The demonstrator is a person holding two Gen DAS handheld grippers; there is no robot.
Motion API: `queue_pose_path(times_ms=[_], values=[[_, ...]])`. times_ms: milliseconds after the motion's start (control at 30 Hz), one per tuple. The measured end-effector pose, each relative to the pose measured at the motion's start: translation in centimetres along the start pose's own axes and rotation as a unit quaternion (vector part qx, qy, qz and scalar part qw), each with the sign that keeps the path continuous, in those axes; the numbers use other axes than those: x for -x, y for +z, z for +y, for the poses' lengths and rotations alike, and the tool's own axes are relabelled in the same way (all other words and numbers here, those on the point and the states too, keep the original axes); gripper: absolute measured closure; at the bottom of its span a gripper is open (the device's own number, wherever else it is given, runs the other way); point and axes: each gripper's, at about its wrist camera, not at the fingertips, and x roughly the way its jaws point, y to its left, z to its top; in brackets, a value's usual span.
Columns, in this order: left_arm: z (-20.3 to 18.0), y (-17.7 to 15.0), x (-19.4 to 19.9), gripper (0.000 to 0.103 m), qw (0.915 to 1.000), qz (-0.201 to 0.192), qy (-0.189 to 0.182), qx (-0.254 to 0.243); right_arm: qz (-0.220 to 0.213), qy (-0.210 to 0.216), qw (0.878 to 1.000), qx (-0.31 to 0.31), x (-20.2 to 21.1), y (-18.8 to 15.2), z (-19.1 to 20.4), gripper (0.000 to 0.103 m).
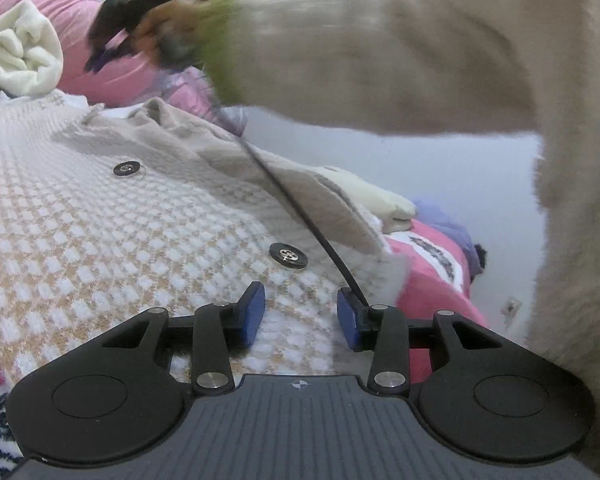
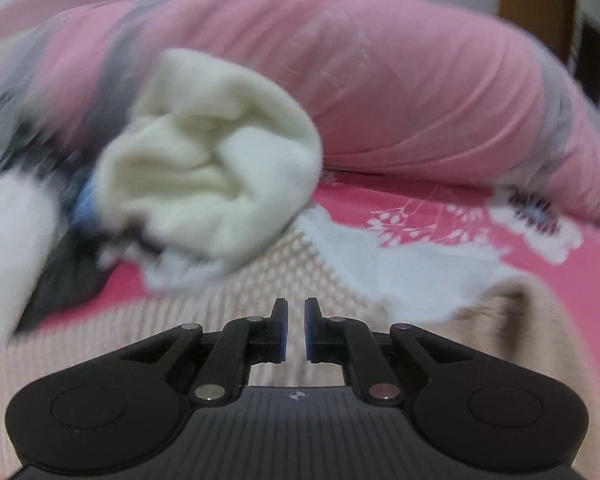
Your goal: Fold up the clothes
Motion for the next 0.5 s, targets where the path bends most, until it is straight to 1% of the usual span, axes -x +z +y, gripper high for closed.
queue_pose_path(times_ms=[67, 233, 333, 433, 500], values=[[0.2, 0.1, 0.2, 0.062, 1.0, 0.001, -0.005, 0.007, -0.003, -0.004, 1.0, 0.028, 4.1, -1.2, 0.3, 0.095], [-0.3, 0.7, 0.9, 0.061, 0.9998, 0.008, -0.001, 0.016, -0.02, -0.015, 0.999, 0.03, 14.6, -5.9, -0.1, 0.095], [-0.7, 1.4, 1.5, 0.06, 0.9997, 0.01, 0.006, 0.022, -0.034, -0.017, 0.999, 0.033, 20.0, -9.4, -0.3, 0.094], [-0.7, 2.2, 1.6, 0.059, 0.9991, 0.013, 0.023, 0.033, -0.046, 0.004, 0.999, 0.018, 23.8, -13.6, -0.4, 0.094], [-0.7, 2.6, 1.7, 0.059, 0.9982, 0.02, 0.043, 0.037, -0.042, 0.029, 0.999, 0.01, 24.9, -16.4, -0.2, 0.094]])
